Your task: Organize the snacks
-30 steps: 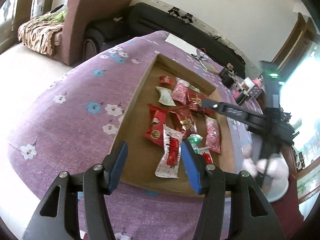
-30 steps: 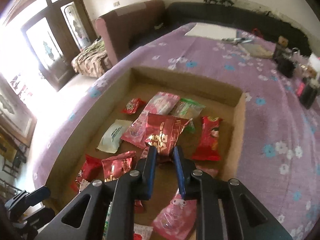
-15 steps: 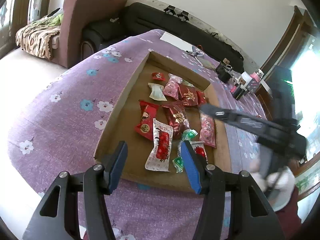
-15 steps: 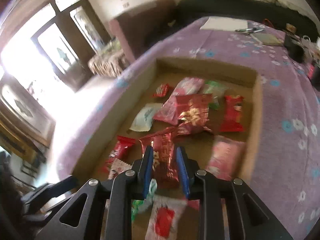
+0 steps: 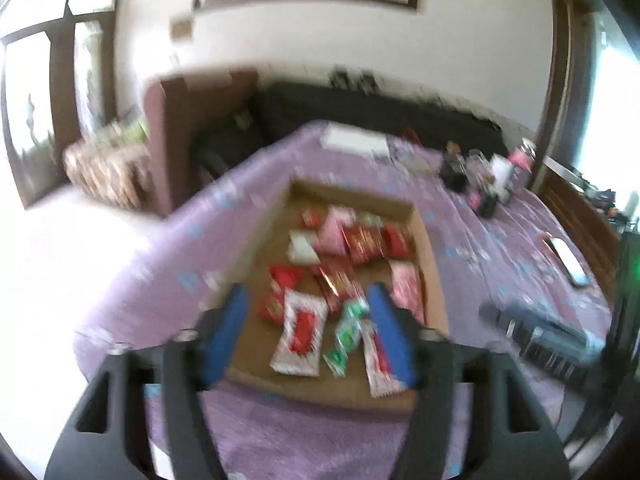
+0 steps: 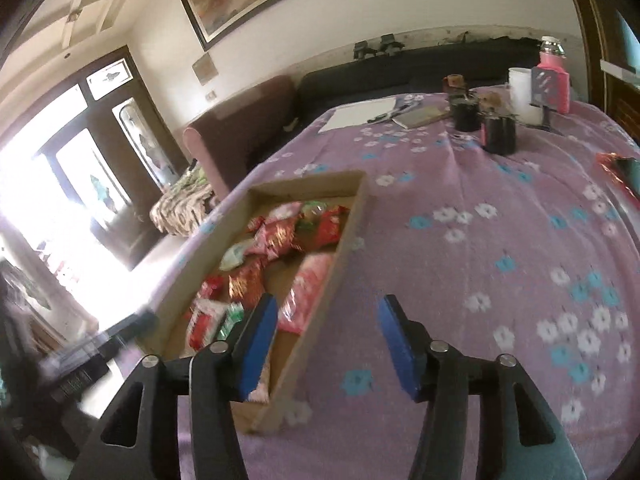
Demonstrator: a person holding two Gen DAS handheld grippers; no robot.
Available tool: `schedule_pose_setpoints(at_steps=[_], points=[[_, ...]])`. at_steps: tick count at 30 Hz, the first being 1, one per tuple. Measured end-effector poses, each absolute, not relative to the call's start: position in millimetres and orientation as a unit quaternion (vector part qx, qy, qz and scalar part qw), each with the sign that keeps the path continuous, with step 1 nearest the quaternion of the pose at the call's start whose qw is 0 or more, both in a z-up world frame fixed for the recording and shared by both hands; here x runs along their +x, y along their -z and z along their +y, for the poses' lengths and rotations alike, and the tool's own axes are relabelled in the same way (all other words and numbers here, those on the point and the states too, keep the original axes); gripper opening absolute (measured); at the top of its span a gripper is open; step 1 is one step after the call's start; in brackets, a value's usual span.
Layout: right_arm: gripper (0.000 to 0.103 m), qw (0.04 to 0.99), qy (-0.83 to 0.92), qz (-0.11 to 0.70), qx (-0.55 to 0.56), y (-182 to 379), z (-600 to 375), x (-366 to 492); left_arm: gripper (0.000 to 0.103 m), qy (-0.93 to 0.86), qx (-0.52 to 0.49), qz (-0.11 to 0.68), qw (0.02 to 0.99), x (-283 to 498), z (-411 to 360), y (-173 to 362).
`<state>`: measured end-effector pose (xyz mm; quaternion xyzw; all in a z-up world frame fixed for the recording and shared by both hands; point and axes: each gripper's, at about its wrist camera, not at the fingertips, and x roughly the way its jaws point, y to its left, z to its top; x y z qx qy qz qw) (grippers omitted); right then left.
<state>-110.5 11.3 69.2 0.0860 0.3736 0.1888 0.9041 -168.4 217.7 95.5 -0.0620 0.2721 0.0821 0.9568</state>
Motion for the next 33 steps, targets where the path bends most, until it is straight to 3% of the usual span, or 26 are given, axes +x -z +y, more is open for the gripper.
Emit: schedule_pose_setpoints(at_steps=[3,6,16,23,33], points=[[0.059,0.907,-0.178,0.377,0.053,-59.0,17.4,-120.3,0.09,-0.114,-0.049,0.198,0.972,-190.0,213.5,-112.5],[0.066,0.91,-0.16,0.381,0.02,-52.9,21.8,-125.5,0.103,-0.121,-0.053,0.16,0.978,-201.1,213.8,-121.6],[0.076,0.923,-0.134,0.36,-0.018,-53.5,14.7,-140.5,0.103,-0.146,-0.069,0.152,0.975,-203.2,209.7,-128.8],[0.076,0.925,-0.142,0.351,-0.019,-55.7,14.0,-146.8,0.103,-0.133,-0.029,0.196,0.971,-190.8,193.5,-124.7],[0.077,0.927,-0.146,0.344,-0.031,-57.2,15.8,-153.2,0.103,-0.096,-0.074,0.309,0.943,-162.9,191.9,-98.9]])
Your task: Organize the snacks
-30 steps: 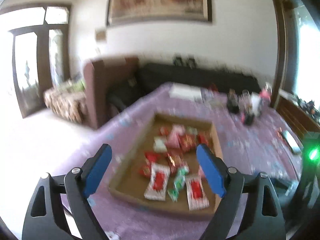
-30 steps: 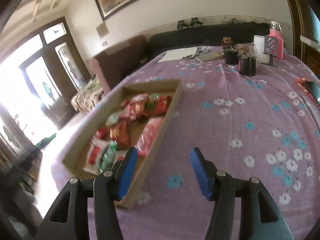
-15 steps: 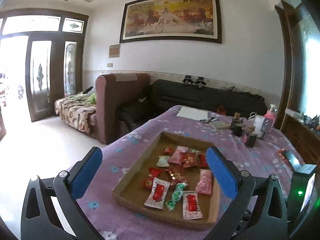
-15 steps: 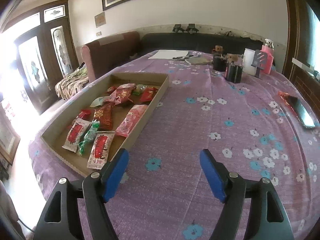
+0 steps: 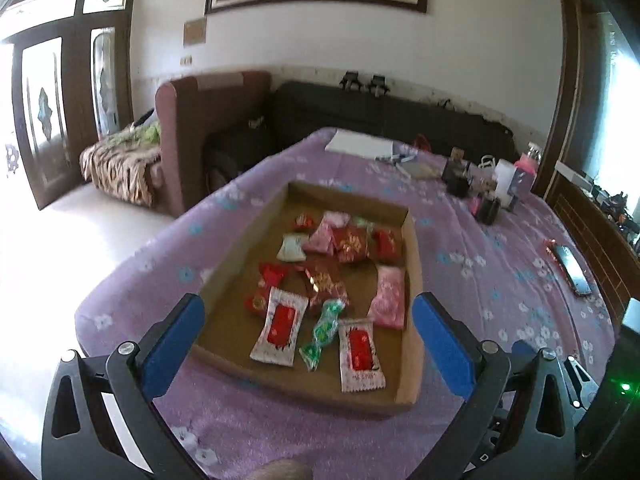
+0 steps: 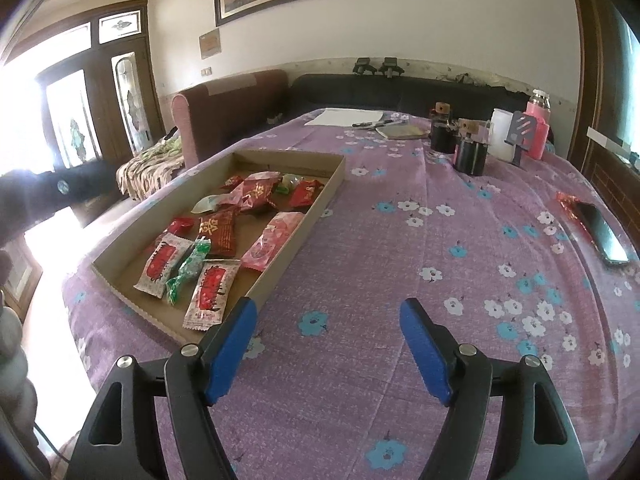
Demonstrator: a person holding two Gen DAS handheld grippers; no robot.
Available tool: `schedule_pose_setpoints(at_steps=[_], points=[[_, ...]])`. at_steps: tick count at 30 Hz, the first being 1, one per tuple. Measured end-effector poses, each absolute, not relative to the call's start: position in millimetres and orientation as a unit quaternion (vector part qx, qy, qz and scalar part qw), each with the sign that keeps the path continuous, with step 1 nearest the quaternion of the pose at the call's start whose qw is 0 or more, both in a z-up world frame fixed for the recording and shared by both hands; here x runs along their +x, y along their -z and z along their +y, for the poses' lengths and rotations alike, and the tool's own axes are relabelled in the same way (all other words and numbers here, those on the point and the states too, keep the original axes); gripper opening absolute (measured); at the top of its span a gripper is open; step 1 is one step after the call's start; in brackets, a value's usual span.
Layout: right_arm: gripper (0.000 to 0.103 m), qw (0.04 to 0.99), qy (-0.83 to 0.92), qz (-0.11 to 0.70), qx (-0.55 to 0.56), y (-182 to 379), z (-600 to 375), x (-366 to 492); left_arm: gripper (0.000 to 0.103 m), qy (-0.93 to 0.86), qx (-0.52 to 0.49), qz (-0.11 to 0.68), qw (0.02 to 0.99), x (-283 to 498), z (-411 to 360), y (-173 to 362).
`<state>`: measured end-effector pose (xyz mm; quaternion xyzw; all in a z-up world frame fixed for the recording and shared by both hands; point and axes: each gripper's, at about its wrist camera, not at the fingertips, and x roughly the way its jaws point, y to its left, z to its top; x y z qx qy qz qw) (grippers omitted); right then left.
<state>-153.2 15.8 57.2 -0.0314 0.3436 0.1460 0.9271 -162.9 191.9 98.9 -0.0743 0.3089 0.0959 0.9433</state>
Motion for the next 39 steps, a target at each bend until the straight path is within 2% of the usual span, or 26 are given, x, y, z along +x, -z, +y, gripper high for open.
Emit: schedule_pose_setpoints(at_steps=[18,39], points=[[0.079,0.916,-0.146,0.366,-0.074,-44.2,44.6,-153.7,0.103,-0.095,-0.085,0.392,0.911,-150.4,200.9,-60.4],[0.081,0.914,-0.134,0.375,-0.074,-43.5,41.4,-155.4,0.103,-0.055,-0.086,0.42,0.902,-157.1,187.3,-53.1]])
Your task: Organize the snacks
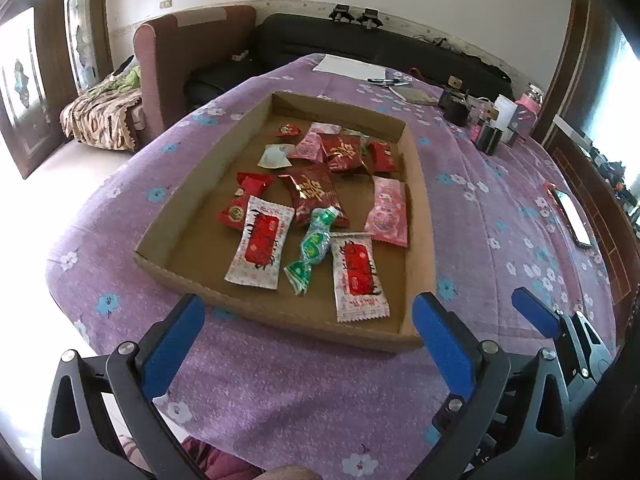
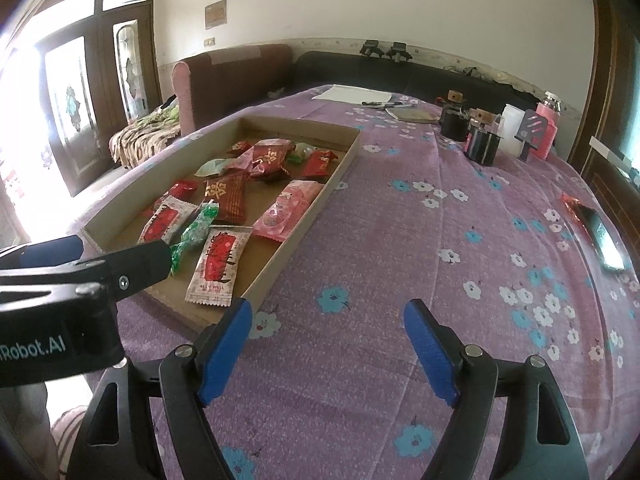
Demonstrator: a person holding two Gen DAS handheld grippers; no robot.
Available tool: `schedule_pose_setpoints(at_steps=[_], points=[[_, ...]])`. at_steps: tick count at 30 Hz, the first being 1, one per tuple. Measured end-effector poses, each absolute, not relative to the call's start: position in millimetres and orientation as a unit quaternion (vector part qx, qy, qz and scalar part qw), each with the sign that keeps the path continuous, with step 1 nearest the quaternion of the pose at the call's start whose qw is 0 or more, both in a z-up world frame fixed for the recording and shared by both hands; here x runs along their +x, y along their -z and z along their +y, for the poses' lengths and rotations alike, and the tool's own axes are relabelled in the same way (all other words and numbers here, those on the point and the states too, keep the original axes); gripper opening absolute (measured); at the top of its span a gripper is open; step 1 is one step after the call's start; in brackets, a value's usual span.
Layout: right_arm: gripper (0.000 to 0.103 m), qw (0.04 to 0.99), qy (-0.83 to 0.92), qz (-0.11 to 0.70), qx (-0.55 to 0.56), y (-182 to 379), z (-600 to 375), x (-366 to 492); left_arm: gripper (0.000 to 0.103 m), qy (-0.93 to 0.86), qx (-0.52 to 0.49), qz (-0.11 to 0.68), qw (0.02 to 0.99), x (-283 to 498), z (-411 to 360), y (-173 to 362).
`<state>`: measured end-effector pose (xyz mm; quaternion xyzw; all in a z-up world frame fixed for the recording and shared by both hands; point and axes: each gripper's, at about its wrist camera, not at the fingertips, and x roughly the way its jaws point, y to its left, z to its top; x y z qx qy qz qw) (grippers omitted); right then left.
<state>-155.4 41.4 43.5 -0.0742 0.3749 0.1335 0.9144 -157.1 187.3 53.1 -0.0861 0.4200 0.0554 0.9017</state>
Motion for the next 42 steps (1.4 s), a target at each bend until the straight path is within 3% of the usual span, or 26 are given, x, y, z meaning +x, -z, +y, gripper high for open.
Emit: schedule_pose_setpoints(at_steps=[42], points=[[0.082,0.911,-0.141,0.379,-0.078,-40.3,40.9,-163.5,0.103,-0.026,-0.118,0.456,0.882,-158.0,182.9,-40.7]])
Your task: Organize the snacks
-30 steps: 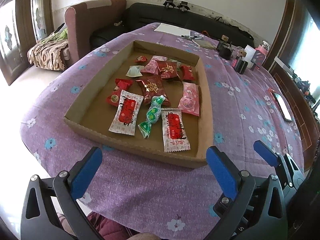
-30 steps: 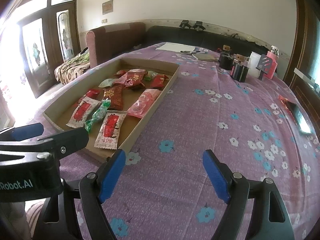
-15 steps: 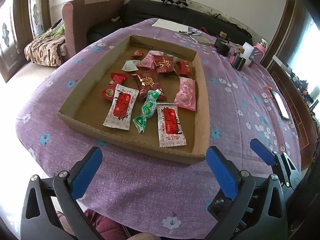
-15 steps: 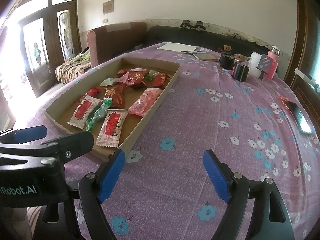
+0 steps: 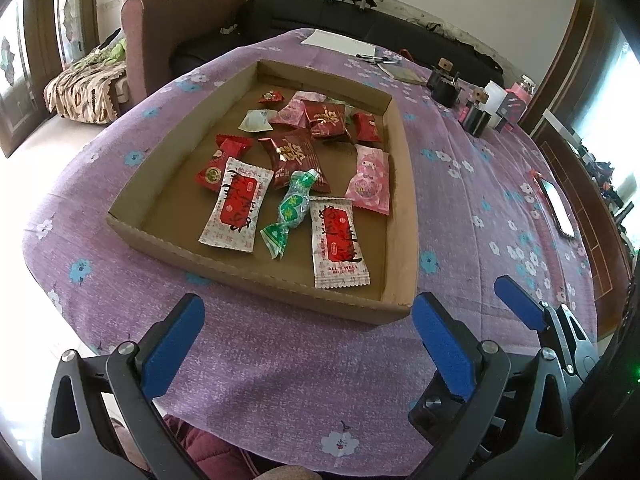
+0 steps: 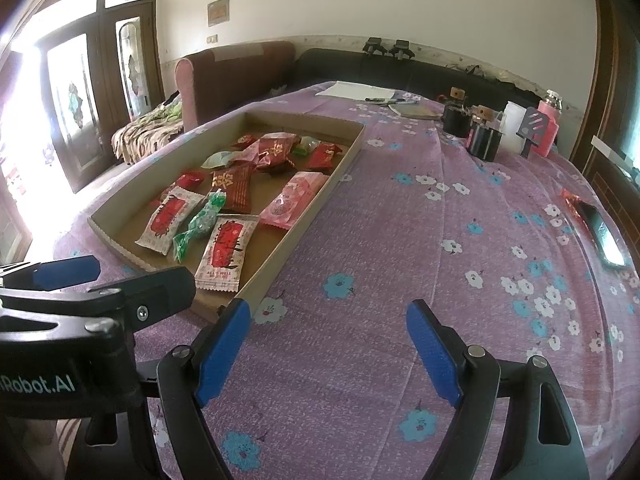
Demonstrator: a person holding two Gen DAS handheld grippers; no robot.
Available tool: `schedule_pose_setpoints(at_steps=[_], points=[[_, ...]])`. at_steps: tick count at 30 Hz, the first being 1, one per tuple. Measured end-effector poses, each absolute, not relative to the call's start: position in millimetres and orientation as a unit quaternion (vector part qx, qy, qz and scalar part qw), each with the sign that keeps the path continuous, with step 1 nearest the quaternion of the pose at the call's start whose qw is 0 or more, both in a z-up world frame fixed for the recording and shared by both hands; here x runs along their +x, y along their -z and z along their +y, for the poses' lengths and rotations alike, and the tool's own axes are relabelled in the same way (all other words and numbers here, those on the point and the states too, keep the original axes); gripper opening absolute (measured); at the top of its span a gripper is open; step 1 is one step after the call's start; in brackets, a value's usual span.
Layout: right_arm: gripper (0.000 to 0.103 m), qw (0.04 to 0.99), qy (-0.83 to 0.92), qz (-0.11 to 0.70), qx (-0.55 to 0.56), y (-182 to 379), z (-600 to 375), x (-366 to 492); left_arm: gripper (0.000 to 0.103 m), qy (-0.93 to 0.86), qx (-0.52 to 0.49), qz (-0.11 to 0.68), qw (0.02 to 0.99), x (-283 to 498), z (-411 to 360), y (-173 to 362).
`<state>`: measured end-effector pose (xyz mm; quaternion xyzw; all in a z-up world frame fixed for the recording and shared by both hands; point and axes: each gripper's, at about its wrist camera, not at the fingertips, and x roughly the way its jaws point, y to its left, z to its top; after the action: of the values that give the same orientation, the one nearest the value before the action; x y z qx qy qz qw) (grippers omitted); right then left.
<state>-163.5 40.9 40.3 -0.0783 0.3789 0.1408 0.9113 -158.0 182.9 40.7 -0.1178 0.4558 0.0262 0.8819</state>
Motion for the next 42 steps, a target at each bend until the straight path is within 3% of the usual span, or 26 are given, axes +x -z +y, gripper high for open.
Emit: schedule_pose_setpoints(at_steps=[42], points=[[0.083,0.907,-0.148,0.387,-0.08,-32.5,41.7,-161.2,0.103,-0.016,-0.135,0.473,0.87,-153.2,183.0,-31.1]])
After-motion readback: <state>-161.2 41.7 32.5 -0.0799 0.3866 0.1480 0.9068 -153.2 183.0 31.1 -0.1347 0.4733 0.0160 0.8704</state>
